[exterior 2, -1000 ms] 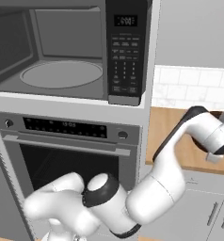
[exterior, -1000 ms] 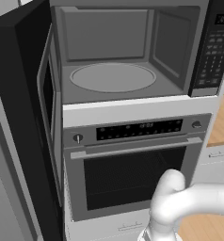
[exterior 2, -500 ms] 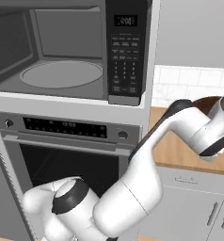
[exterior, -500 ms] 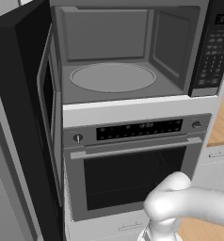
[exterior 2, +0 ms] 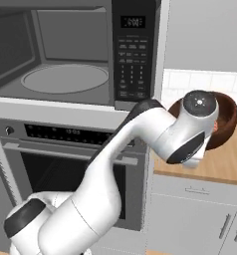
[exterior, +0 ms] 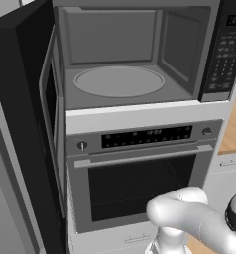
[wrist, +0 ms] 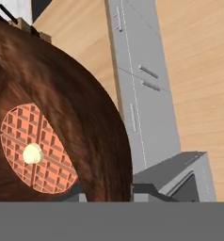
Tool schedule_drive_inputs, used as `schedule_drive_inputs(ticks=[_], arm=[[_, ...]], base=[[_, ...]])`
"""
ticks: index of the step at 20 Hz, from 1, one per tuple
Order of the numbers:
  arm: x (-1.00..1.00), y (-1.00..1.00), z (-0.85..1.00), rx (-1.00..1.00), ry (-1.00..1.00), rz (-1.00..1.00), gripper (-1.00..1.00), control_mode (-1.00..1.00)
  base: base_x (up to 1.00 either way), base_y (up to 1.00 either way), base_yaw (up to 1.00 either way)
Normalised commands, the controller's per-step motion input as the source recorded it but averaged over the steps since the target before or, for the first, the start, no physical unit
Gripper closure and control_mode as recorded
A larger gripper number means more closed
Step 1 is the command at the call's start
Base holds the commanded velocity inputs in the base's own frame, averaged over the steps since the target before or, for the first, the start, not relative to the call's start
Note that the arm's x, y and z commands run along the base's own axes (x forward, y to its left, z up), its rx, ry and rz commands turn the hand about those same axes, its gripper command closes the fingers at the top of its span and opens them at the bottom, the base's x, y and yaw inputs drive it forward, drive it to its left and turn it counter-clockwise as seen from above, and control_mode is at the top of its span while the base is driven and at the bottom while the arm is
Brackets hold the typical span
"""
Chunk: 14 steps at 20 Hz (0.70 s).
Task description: Open the microwave, place the bowl with waffle inside the microwave, then close the microwave door and turn it on.
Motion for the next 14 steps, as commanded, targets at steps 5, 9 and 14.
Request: schedule_drive_inputs(ticks=[5,9,14], arm=[[-0.2,0.97,0.03,-0.12,-0.02,0.15,1.0,-1.0],[0.0,1.0,0.0,-0.01,0.0,0.32,1.0,-1.0],[-0.03,0.91,0.11,0.0,0.0,0.28,1.0,-1.0]], base=[[0.0,0.0,0.0],[0.0,0.0,0.0],[0.0,0.0,0.0]])
